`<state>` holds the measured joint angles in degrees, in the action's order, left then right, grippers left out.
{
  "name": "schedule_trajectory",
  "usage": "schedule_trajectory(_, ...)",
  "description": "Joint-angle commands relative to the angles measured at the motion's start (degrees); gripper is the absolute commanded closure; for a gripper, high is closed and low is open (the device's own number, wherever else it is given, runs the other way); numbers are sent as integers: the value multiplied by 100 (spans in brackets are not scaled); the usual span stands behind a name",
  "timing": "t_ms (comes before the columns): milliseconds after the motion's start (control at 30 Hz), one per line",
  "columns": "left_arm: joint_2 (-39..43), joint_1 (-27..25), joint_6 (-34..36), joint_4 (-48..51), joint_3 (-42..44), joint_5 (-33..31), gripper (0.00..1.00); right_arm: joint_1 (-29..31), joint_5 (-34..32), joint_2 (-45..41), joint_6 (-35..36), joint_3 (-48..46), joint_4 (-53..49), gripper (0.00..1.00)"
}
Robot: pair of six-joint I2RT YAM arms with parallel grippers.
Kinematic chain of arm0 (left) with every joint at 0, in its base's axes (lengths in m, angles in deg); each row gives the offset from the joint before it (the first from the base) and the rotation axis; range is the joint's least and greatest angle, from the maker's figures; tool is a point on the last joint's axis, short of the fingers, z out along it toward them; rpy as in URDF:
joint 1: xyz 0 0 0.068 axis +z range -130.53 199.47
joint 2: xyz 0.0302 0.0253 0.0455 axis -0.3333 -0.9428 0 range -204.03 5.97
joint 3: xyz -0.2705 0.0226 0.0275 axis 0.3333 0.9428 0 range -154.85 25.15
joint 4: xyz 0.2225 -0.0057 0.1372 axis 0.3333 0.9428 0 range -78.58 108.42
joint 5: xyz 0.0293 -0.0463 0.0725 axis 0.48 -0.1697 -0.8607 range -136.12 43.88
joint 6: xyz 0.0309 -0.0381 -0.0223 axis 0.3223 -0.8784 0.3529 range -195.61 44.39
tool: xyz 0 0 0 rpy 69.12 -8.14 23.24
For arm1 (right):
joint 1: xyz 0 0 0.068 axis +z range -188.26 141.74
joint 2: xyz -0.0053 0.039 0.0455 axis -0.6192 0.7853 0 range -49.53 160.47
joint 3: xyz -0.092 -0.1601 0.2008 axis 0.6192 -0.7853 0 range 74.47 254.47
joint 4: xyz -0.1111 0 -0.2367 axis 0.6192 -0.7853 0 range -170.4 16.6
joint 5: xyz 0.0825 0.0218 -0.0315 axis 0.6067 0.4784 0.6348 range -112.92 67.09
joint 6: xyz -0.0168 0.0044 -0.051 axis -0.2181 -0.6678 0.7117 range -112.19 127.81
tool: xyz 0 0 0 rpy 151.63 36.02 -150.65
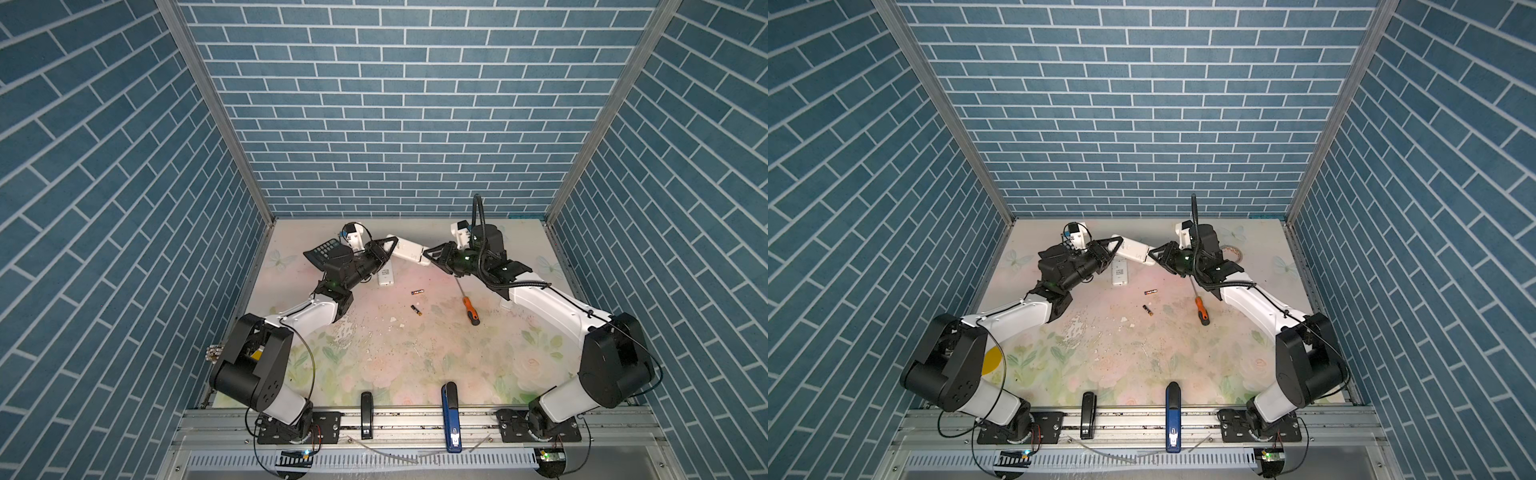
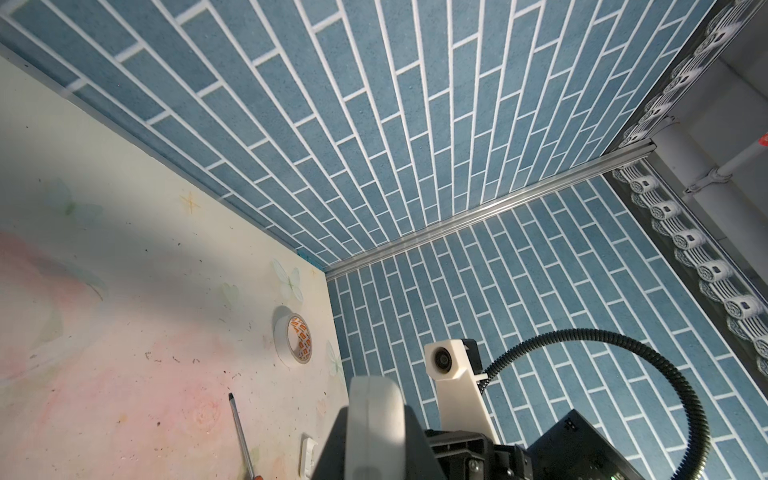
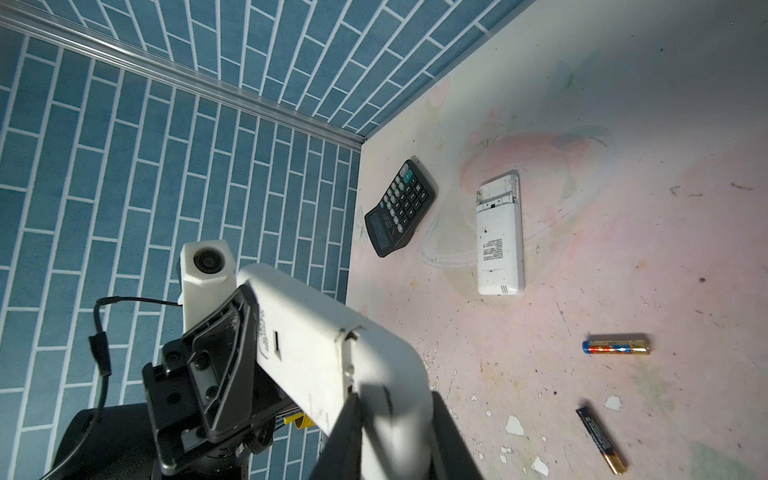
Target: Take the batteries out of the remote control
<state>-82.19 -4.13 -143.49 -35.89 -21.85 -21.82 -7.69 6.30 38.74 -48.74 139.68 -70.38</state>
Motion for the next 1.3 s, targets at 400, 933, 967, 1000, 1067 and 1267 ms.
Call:
schedule_trajectory(400,187,-50,846,533,-186,119,100,28,111,-319,382,374,-149,76)
schedule_trajectory(933,132,-53,814,382,-99,108,100,28,172,-401,365,326,-206,88)
schedule_trajectory(967,141,-53,799,352,-85,109,100,28,181,-390,364,326,-206,88)
schedule_trajectory(1000,148,-54,779,333,-81,111,100,28,197,-365,361,328,-205,89)
schedule_trajectory(1067,166,-53,775,328,-81,110,100,24,216,-324,356,335,-206,89)
schedule_trajectory(1267,203,-57,736,293,-107,103,100,28,278,-207,364,344,-243,85)
